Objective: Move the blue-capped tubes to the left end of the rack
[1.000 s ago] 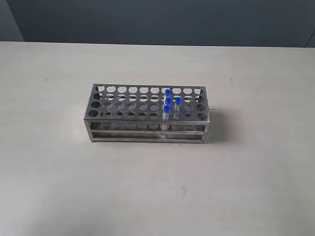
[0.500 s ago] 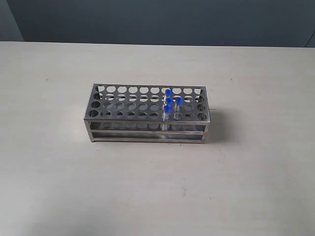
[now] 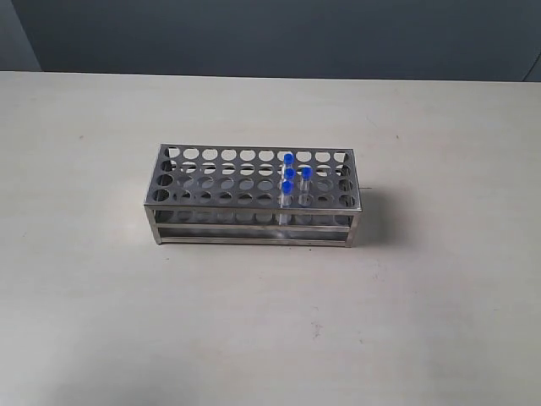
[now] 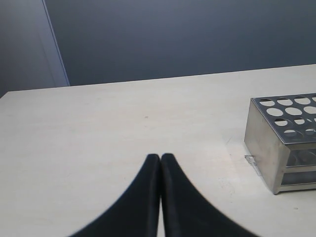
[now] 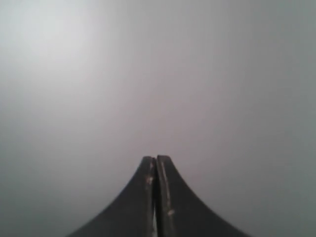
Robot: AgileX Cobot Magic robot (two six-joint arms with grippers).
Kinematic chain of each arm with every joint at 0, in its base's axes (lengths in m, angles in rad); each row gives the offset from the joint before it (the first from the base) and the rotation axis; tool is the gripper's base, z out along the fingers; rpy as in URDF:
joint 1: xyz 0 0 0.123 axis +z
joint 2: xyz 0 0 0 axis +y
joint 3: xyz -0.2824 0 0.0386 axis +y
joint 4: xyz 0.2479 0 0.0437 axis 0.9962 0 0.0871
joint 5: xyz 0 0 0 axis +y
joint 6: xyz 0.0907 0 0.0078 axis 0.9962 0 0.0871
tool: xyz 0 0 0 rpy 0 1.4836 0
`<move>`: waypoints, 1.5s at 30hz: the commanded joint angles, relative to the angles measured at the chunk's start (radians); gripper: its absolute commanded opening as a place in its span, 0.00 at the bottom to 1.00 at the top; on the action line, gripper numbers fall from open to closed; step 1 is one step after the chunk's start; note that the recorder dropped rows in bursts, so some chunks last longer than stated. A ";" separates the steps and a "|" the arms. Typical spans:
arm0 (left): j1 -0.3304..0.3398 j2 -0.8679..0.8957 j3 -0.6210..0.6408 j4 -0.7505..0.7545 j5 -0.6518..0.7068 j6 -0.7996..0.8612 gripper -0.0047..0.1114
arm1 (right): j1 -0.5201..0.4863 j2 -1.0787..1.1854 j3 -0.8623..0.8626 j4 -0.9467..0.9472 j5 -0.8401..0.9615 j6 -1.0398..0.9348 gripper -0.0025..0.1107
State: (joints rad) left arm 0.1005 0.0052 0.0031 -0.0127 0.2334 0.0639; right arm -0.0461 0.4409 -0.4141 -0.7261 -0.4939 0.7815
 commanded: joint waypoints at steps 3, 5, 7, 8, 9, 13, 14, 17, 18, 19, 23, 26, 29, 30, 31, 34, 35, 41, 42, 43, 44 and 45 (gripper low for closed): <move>-0.002 -0.005 -0.003 -0.013 -0.002 0.000 0.05 | 0.013 0.452 -0.183 -0.319 -0.370 0.090 0.02; -0.002 -0.005 -0.003 -0.013 -0.002 0.000 0.05 | 0.050 0.594 -0.183 -0.339 -0.387 0.086 0.02; -0.002 -0.005 -0.003 -0.013 -0.002 0.000 0.05 | 0.104 0.720 -0.183 -0.347 -0.365 0.051 0.02; -0.002 -0.005 -0.003 -0.013 -0.002 0.000 0.05 | 0.134 0.790 -0.183 -0.344 -0.365 0.019 0.02; -0.002 -0.005 -0.003 -0.013 -0.002 0.000 0.05 | 0.164 0.855 -0.183 -0.328 -0.377 -0.019 0.02; -0.002 -0.005 -0.003 -0.013 -0.002 0.000 0.05 | 0.263 1.074 -0.194 -0.214 -0.403 -0.178 0.02; -0.002 -0.005 -0.003 -0.013 -0.002 0.000 0.05 | 0.285 1.124 -0.203 -0.185 -0.410 -0.215 0.02; -0.002 -0.005 -0.003 -0.013 -0.002 0.000 0.05 | 0.324 1.247 -0.237 -0.182 -0.459 -0.299 0.05; -0.002 -0.005 -0.003 -0.013 -0.002 0.000 0.05 | 0.329 1.286 -0.251 -0.199 -0.491 -0.327 0.10; -0.002 -0.005 -0.003 -0.013 -0.002 0.000 0.05 | 0.329 1.315 -0.261 -0.222 -0.518 -0.342 0.16; -0.002 -0.005 -0.003 -0.013 -0.002 0.000 0.05 | 0.329 1.408 -0.294 -0.255 -0.626 -0.350 0.52; -0.002 -0.005 -0.003 -0.013 -0.002 0.000 0.05 | 0.329 1.416 -0.298 -0.265 -0.607 -0.346 0.53; -0.002 -0.005 -0.003 -0.013 -0.002 0.000 0.05 | 0.329 1.418 -0.298 -0.315 -0.611 -0.344 0.52; -0.002 -0.005 -0.003 -0.013 -0.002 0.000 0.05 | 0.329 1.418 -0.298 -0.330 -0.609 -0.339 0.52; -0.002 -0.005 -0.003 -0.013 -0.002 0.000 0.05 | 0.329 1.418 -0.298 -0.342 -0.602 -0.337 0.52; -0.002 -0.005 -0.003 -0.013 -0.002 0.000 0.05 | 0.329 1.418 -0.298 -0.345 -0.579 -0.337 0.52; -0.002 -0.005 -0.003 -0.013 -0.002 0.000 0.05 | 0.329 1.420 -0.298 -0.345 -0.574 -0.337 0.52; -0.002 -0.005 -0.003 -0.013 -0.002 0.000 0.05 | 0.358 1.420 -0.298 -0.345 -0.513 -0.337 0.52; -0.002 -0.005 -0.003 -0.013 -0.002 0.000 0.05 | 0.371 1.420 -0.298 -0.345 -0.497 -0.337 0.52; -0.002 -0.005 -0.003 -0.013 -0.002 0.000 0.05 | 0.385 1.420 -0.298 -0.343 -0.481 -0.337 0.52; -0.002 -0.005 -0.003 -0.013 -0.002 0.000 0.05 | 0.394 1.420 -0.298 -0.338 -0.471 -0.337 0.52; -0.002 -0.005 -0.003 -0.013 -0.002 0.000 0.05 | 0.407 1.420 -0.298 -0.328 -0.461 -0.337 0.52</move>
State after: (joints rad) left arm 0.1005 0.0052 0.0031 -0.0127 0.2334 0.0639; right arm 0.3336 1.8579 -0.7080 -1.0644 -0.9791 0.4452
